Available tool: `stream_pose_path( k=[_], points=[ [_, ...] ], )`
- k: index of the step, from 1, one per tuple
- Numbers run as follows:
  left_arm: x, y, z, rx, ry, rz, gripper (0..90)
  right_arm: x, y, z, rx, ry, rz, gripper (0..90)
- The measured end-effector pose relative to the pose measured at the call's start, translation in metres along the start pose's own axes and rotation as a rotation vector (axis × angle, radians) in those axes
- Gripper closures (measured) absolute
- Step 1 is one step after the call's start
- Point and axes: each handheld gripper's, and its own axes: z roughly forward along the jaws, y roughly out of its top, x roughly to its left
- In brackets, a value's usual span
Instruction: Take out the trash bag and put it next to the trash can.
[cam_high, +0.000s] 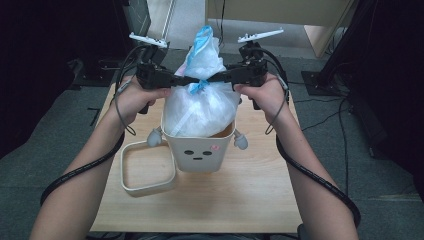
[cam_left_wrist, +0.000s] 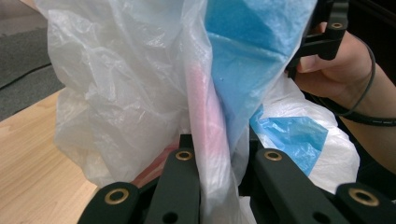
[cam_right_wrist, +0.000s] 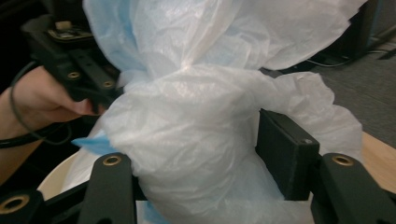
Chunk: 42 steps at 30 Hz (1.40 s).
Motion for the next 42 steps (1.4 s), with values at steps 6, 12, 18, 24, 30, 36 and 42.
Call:
stream_pose_path(
  k=[6,12,18,24,30,36,42],
  points=[
    [0.005,0.004,-0.001,-0.017,0.019,-0.039,84.6,0.005,-0.005,0.001,0.010,0.106,-0.030,42.3],
    [-0.001,0.010,0.006,0.001,0.022,-0.041,84.6,0.017,-0.002,0.017,0.027,0.102,-0.077,33.8],
    [-0.003,0.011,0.006,0.007,0.006,-0.056,84.2,0.022,-0.003,0.033,0.069,0.043,-0.124,37.0],
    [-0.004,0.010,0.005,0.017,0.012,-0.040,84.4,0.024,-0.004,0.040,0.105,0.013,-0.163,52.6],
    [-0.001,0.010,0.001,0.003,0.022,-0.032,78.5,0.025,-0.007,0.041,0.127,-0.004,-0.183,72.4],
    [-0.005,0.009,-0.003,0.026,0.033,0.013,63.9,0.020,-0.006,0.037,0.138,-0.010,-0.135,80.4],
    [-0.009,0.007,-0.019,0.001,0.081,0.059,47.5,0.022,0.000,0.027,0.111,-0.008,-0.122,81.3]
  ],
)
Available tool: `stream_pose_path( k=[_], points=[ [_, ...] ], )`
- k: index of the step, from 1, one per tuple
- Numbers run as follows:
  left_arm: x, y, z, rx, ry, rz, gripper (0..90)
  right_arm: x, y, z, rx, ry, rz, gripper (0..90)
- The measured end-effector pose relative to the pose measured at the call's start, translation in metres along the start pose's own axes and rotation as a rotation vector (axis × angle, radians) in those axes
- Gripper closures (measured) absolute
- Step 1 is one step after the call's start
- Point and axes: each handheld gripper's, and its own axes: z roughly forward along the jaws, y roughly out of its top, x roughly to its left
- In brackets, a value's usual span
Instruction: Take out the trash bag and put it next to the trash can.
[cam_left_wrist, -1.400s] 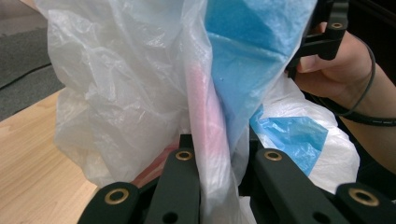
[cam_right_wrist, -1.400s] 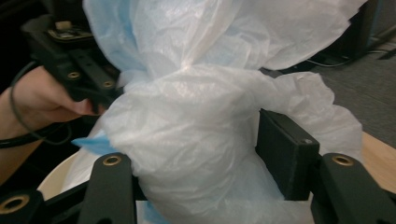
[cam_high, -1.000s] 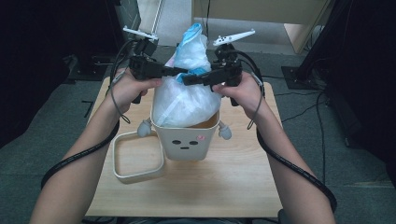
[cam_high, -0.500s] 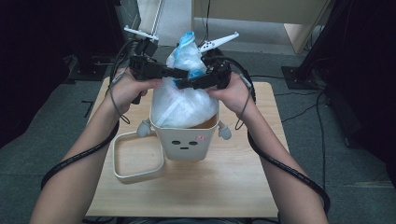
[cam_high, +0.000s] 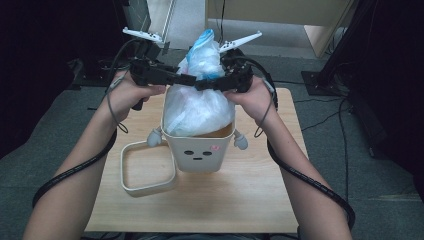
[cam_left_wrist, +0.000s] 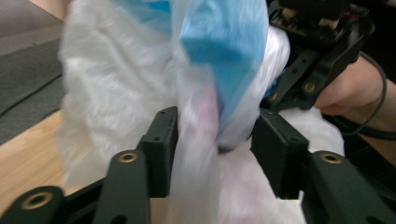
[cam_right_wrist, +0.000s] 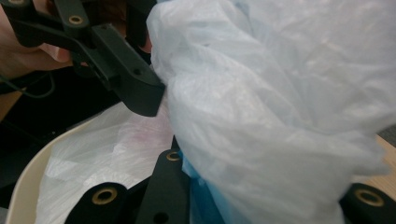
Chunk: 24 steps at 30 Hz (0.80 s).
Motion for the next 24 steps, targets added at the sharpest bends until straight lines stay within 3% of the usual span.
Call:
stream_pose_path(
  k=[5,11,16,24],
  points=[
    [0.002,-0.003,-0.022,-0.060,0.011,0.012,42.3,-0.001,0.005,-0.017,-0.045,0.007,0.027,81.6],
    [0.005,-0.005,-0.036,-0.073,0.029,0.012,40.9,0.000,0.010,-0.035,-0.082,0.003,0.037,81.7],
    [0.005,-0.007,-0.036,-0.070,0.025,0.020,40.6,0.000,0.013,-0.049,-0.117,0.001,0.041,81.7],
    [0.004,-0.008,-0.034,-0.080,0.016,0.019,39.1,0.002,0.012,-0.065,-0.110,-0.017,0.029,81.5]
  ],
)
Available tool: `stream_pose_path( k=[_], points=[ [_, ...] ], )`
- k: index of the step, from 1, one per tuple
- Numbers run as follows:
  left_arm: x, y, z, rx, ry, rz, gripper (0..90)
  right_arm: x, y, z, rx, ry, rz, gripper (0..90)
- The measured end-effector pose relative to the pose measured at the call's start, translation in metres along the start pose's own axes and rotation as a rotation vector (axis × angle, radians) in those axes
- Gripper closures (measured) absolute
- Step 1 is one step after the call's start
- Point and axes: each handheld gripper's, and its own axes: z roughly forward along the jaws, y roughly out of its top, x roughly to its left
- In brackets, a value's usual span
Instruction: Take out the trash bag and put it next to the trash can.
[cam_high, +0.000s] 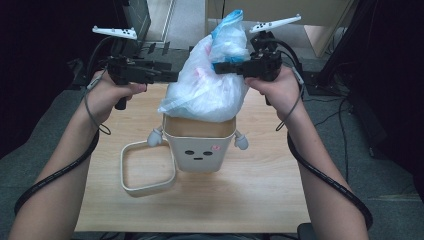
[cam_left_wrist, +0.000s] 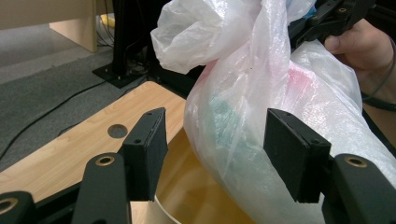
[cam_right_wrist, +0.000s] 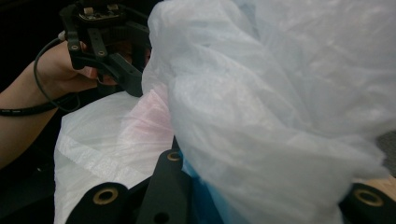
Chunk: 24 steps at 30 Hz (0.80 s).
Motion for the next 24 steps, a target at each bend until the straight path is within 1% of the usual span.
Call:
stream_pose_path(
  k=[3,7,10,12,14,17,20,24],
  points=[
    [-0.001,0.001,0.000,-0.002,-0.001,0.003,38.7,0.002,0.001,-0.005,0.001,-0.002,-0.011,81.4],
    [-0.003,0.003,-0.004,-0.027,-0.018,0.005,38.0,0.007,0.005,-0.011,-0.001,-0.007,-0.021,81.3],
    [-0.005,0.007,-0.009,-0.039,-0.015,0.015,37.9,0.010,0.009,-0.016,-0.005,-0.016,-0.033,81.3],
    [-0.006,0.007,-0.011,-0.031,-0.004,0.024,37.8,0.011,0.010,-0.019,0.002,-0.030,-0.040,81.3],
    [-0.004,0.006,-0.013,-0.022,0.012,0.028,37.8,0.010,0.010,-0.022,0.001,-0.027,-0.031,81.2],
    [-0.001,0.002,-0.014,-0.017,0.015,0.018,37.8,0.006,0.008,-0.028,-0.004,-0.035,-0.020,81.1],
    [0.000,-0.002,-0.012,-0.004,0.017,0.020,37.8,0.003,0.006,-0.036,-0.011,-0.044,-0.016,81.0],
    [0.003,-0.007,-0.011,0.013,0.029,0.024,37.7,-0.001,0.004,-0.052,-0.030,-0.059,-0.008,80.9]
  ],
)
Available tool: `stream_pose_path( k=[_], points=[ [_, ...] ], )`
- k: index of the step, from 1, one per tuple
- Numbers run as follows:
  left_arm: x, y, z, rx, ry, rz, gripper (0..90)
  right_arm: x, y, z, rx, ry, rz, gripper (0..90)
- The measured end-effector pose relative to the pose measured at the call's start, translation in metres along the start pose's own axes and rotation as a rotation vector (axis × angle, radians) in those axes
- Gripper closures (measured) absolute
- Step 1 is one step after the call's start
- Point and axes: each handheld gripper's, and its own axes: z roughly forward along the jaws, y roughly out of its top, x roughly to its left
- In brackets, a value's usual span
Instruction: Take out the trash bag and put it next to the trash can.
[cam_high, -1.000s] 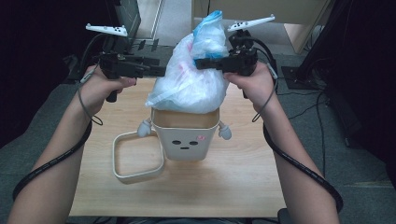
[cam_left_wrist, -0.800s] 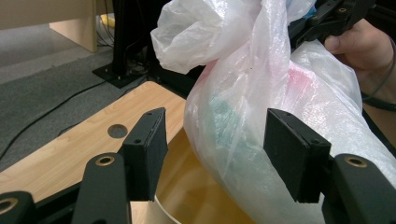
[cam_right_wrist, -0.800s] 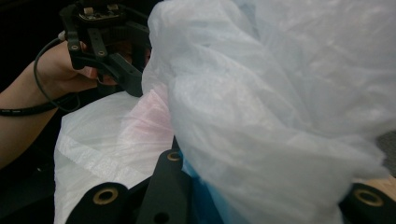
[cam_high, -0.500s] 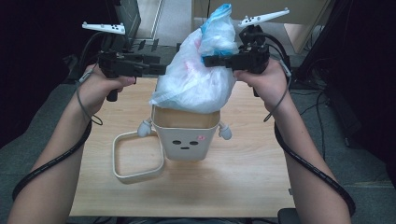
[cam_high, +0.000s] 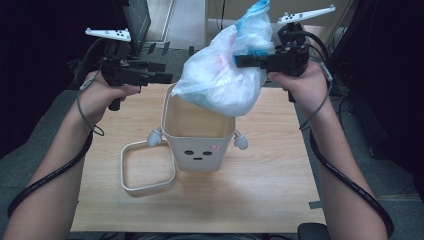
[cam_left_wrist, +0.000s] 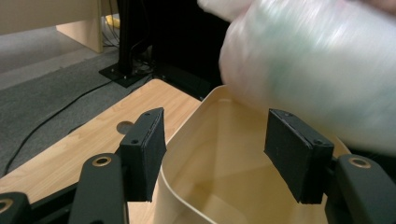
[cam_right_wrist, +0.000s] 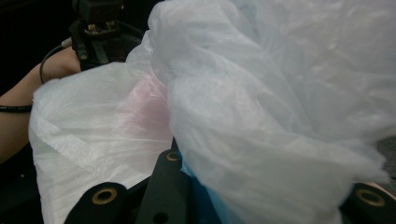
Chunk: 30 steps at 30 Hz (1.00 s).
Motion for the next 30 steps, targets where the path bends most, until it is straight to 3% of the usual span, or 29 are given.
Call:
stream_pose_path(
  k=[7,14,21,25,30],
  points=[
    [0.002,-0.006,-0.002,0.011,0.008,0.005,37.5,-0.011,-0.008,-0.031,-0.010,-0.071,0.006,80.7],
    [0.003,-0.013,-0.001,0.031,0.009,0.022,37.1,-0.023,-0.028,-0.049,-0.001,-0.124,0.024,80.5],
    [0.005,-0.022,0.003,0.049,0.015,0.026,37.1,-0.034,-0.047,-0.059,-0.004,-0.172,0.043,80.1],
    [0.003,-0.029,0.003,0.100,0.050,0.049,37.1,-0.041,-0.055,-0.065,0.002,-0.212,0.055,80.2],
    [0.005,-0.038,0.000,0.086,0.036,0.039,36.6,-0.047,-0.065,-0.069,-0.003,-0.252,0.059,80.1]
  ],
)
